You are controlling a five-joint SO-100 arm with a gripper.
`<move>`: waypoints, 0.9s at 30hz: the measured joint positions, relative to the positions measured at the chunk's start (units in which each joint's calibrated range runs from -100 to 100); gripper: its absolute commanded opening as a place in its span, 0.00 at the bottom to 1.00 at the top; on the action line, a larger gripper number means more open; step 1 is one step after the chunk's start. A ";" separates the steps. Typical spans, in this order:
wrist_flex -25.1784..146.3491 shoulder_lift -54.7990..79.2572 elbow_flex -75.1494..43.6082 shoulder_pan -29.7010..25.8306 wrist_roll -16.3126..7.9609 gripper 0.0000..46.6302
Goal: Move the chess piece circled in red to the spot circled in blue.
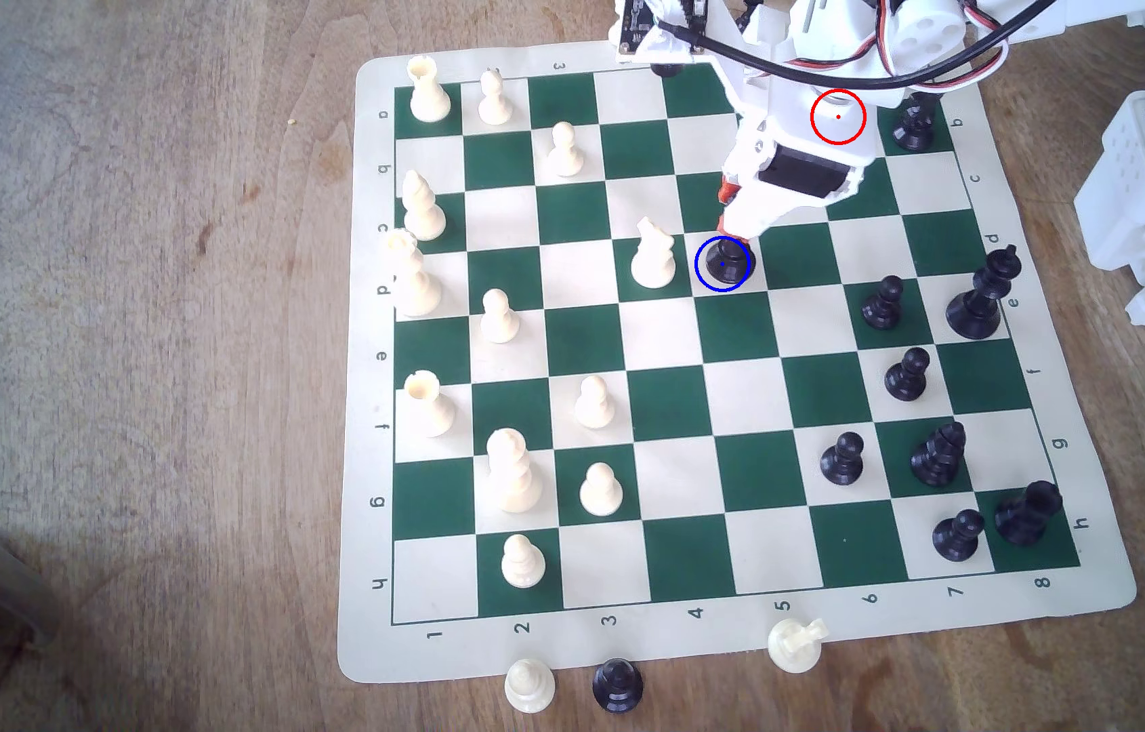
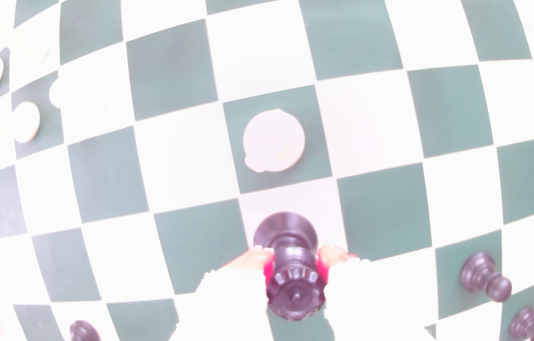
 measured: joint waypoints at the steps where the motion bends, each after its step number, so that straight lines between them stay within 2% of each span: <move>1: 0.00 0.00 0.00 0.15 0.00 0.02; 4: -0.64 0.00 0.00 0.37 0.00 0.08; 16: -4.62 0.00 2.17 1.25 1.27 0.05; 21: -3.27 0.00 2.89 1.25 1.47 0.08; 23: -3.27 -0.08 2.98 1.25 1.47 0.13; 24: -3.27 -0.08 3.07 1.25 1.47 0.30; 25: -3.35 -0.08 3.16 1.25 1.47 0.36; 27: -3.35 -0.08 3.16 1.25 1.42 0.40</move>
